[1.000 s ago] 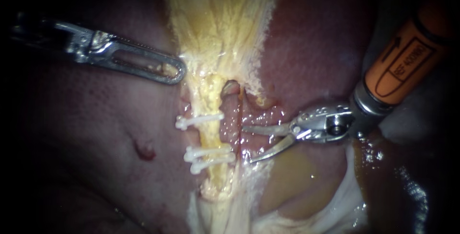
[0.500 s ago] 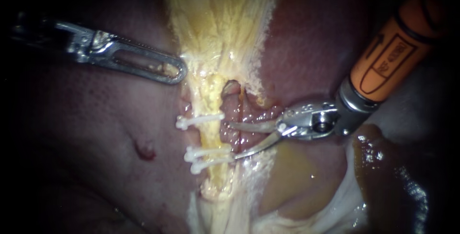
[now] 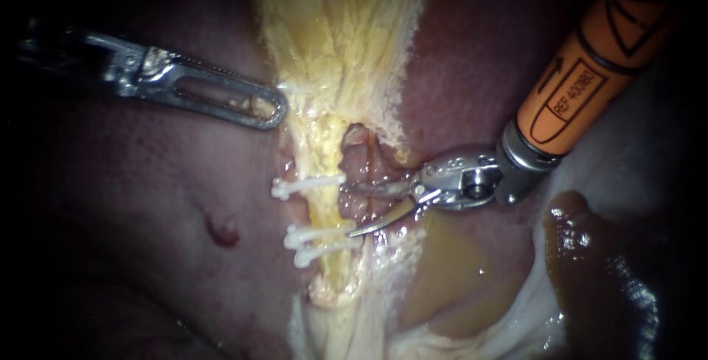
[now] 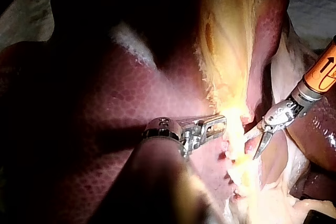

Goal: Go to the cutting position left tube

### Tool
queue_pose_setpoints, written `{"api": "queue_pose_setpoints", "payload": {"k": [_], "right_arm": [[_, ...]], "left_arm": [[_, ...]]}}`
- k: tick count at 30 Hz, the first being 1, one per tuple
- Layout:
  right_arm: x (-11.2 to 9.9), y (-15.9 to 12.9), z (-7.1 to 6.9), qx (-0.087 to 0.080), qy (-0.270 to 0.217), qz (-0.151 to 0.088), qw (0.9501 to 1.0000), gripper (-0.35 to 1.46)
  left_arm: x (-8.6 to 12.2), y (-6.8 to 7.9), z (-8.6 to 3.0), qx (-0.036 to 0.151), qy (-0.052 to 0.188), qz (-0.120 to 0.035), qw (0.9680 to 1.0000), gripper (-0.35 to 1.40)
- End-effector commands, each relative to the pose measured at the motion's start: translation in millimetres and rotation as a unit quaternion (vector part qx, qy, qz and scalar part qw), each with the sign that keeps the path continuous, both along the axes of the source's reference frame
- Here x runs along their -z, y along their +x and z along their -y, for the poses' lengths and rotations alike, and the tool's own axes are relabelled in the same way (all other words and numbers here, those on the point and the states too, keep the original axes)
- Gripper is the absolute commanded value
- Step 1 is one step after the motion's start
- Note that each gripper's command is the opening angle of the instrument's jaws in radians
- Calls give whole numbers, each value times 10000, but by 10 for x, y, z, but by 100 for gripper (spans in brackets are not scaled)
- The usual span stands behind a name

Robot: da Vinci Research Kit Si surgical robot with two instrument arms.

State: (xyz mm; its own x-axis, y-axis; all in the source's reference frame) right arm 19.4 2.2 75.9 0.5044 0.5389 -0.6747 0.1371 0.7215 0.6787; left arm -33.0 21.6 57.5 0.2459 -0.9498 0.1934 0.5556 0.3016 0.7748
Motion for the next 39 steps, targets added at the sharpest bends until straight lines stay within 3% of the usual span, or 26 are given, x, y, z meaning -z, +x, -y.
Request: {"api": "queue_pose_setpoints", "payload": {"k": [1,7,10,12,26,31,39], "right_arm": [[1,2,0,-1,3,-2,10000,145],[2,6,1,30,64,-92,9999,145],[5,11,2,215,204,-252,9992,145],[7,15,3,232,220,-310,9990,145],[22,47,28,535,267,-607,9964,143],[19,65,31,507,271,-684,9960,143],[18,85,22,244,327,-878,9953,142]], "left_arm": [[0,0,0,0,0,-1,10000,-35],[0,0,0,0,0,0,10000,-35],[0,0,0,0,0,0,10000,-35],[0,0,0,0,0,-1,10000,-35],[0,-1,0,1,1,-1,10000,-35],[0,-3,-1,6,0,-4,10000,-35],[0,-4,-1,10,0,-6,10000,-35]]}}
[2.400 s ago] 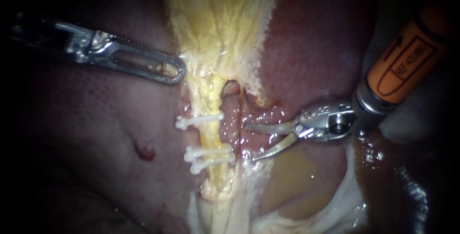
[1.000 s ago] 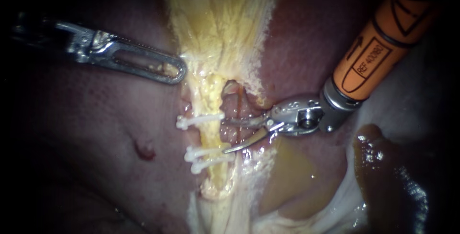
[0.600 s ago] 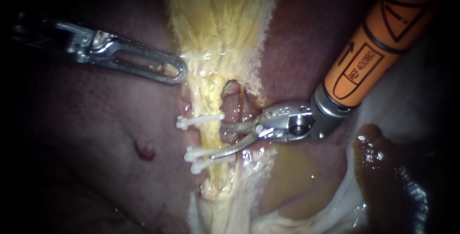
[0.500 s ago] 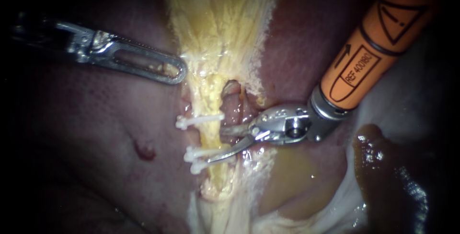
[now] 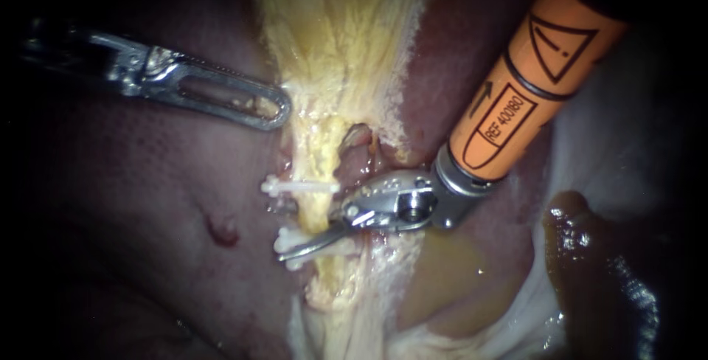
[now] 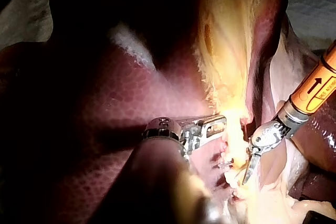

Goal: Go to the cutting position left tube

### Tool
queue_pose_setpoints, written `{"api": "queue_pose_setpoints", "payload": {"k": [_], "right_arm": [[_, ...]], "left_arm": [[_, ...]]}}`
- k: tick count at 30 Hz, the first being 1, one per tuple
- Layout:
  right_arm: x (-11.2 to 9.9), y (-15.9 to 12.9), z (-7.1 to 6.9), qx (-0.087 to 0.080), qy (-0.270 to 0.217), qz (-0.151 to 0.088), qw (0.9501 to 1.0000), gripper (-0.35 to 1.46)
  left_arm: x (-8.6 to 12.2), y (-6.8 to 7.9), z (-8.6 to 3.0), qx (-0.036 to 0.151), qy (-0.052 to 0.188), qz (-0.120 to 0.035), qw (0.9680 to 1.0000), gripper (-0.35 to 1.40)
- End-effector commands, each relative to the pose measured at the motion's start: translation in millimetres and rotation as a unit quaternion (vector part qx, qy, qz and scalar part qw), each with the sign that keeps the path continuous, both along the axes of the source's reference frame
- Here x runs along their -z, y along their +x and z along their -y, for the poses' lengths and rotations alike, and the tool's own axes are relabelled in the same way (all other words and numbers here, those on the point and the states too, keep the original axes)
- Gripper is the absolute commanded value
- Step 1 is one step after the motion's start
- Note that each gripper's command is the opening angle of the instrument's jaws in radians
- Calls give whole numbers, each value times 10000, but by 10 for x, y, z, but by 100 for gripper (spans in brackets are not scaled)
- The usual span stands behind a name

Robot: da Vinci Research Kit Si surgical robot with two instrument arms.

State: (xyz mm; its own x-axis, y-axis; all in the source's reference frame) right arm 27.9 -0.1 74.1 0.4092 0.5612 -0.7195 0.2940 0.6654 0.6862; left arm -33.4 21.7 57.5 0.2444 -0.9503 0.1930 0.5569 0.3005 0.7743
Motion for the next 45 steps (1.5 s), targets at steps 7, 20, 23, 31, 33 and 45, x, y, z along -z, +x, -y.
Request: {"api": "queue_pose_setpoints", "payload": {"k": [7,20,23,31,33,45], "right_arm": [[1,7,-4,-193,37,-154,9997,142],[23,9,8,-77,219,-334,9992,143],[35,11,15,2,261,-457,9986,143],[66,15,18,56,400,-715,9966,143],[70,15,15,30,430,-753,9962,143],[72,13,10,-13,449,-769,9960,143]], "left_arm": [[0,-1,0,2,-2,-2,10000,-35],[-1,-1,0,-1,-3,-1,10000,-35],[-2,0,-1,-4,-3,1,10000,-35],[-3,0,-1,-5,-3,2,10000,-35],[-3,0,-1,-5,-3,2,10000,-35],[-2,1,-1,-6,-2,2,10000,-35]]}}
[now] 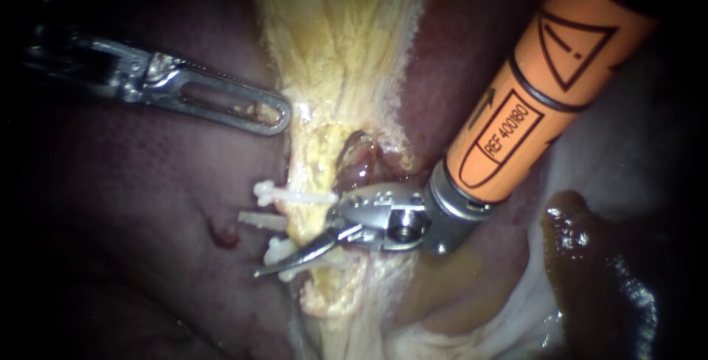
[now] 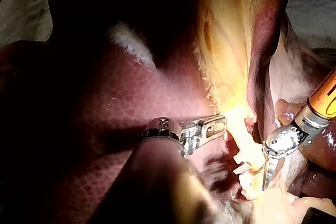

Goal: Go to the cutting position left tube

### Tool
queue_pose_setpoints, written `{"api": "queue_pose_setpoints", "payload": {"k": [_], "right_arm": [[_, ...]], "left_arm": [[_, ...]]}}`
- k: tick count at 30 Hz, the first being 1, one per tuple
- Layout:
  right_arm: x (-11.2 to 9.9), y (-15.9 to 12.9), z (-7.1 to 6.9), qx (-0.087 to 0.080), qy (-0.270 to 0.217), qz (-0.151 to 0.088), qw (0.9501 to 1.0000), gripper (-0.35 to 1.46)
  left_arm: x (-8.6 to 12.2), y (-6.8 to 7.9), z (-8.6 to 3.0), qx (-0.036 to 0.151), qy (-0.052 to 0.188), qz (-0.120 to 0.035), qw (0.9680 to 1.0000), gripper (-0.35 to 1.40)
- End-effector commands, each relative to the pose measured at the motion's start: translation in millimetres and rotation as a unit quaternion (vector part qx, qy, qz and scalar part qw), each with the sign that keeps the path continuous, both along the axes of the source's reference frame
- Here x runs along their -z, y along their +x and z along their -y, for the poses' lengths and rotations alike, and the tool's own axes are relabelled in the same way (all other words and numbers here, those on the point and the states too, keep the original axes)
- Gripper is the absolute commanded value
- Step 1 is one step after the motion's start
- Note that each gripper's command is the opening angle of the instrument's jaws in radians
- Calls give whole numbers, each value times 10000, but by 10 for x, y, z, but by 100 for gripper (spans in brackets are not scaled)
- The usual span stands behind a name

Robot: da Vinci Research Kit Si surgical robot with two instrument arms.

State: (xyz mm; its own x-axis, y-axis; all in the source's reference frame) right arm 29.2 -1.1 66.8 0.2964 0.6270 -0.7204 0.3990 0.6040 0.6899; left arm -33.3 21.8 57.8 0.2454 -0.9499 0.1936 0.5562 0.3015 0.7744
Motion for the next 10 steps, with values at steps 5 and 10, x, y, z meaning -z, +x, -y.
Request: {"api": "queue_pose_setpoints", "payload": {"k": [5,10], "right_arm": [[0,0,0,-1,-1,2,10000,143],[0,-1,0,-1,-1,1,10000,143]], "left_arm": [[1,0,0,-1,1,1,10000,-35],[1,0,0,-1,1,1,10000,-35]]}}
